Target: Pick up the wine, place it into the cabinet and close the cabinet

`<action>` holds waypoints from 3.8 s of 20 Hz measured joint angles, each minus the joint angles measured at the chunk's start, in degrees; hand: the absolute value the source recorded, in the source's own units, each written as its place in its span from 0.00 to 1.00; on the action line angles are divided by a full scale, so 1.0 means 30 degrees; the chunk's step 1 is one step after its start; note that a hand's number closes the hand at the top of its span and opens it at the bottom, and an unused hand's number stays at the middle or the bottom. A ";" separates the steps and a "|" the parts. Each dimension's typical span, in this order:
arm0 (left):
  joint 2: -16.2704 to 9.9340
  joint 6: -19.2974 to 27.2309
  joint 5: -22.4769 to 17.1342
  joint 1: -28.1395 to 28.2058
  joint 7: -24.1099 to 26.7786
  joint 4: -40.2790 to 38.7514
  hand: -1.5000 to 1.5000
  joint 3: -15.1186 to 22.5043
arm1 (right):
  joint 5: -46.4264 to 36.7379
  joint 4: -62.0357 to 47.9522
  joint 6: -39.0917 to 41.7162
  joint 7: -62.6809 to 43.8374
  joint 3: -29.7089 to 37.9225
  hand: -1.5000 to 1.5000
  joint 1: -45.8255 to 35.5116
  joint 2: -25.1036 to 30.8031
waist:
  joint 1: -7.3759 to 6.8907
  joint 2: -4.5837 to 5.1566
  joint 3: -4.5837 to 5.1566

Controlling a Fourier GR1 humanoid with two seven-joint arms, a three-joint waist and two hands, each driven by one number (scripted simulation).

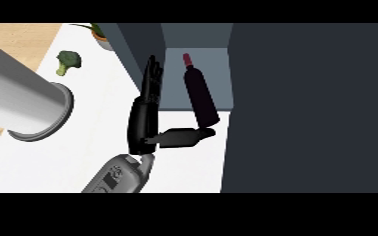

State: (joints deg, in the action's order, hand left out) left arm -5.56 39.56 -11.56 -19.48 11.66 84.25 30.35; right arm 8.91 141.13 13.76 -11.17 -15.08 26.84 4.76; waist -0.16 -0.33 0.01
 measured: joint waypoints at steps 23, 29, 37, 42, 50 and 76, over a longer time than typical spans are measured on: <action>-0.6999 -0.9676 -0.4860 0.8728 0.1375 0.8214 1.00 -0.3957 | -0.0545 0.0306 0.3113 -0.0319 -0.0274 1.00 0.0559 0.3201 | 0.0104 0.0072 0.0021; -0.7574 -1.1605 -0.5684 0.9841 0.1830 0.8186 1.00 -0.5623 | -0.0644 0.0221 0.3164 -0.0701 -0.0877 1.00 -0.0171 0.2901 | 0.0036 0.0121 0.0001; -0.8306 -1.3628 -0.6637 1.0814 0.2347 0.7905 1.00 -0.7258 | 0.0037 -0.0028 0.3428 -0.2500 -0.2713 1.00 -0.1769 0.2547 | -0.0157 0.0170 -0.0003; -0.8383 -1.4315 -0.6802 1.1198 0.2351 0.8126 1.00 -0.7617 | 0.0382 -0.0635 0.3290 -0.3739 -0.3007 1.00 -0.4141 0.1942 | -0.0271 0.0146 0.0013; -0.8825 -1.5554 -0.7331 1.2104 0.2528 0.8233 1.00 -0.8692 | 0.0935 -0.2381 0.1861 -0.6185 -0.3602 1.00 -0.8947 0.0208 | -0.0460 0.0108 0.0033; -0.7895 -1.8019 -0.7407 1.2505 0.1363 0.8128 1.00 -1.1268 | 0.7365 -1.5885 -0.8683 -0.3683 -0.3590 1.00 -2.5445 -0.1588 | -0.0312 0.0087 -0.0005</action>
State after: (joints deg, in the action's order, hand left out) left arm -29.25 -14.50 -33.78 18.03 15.75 108.64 -3.45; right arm 31.00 93.47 -12.29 -22.22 -25.85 -49.50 0.00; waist -1.10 -0.07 0.00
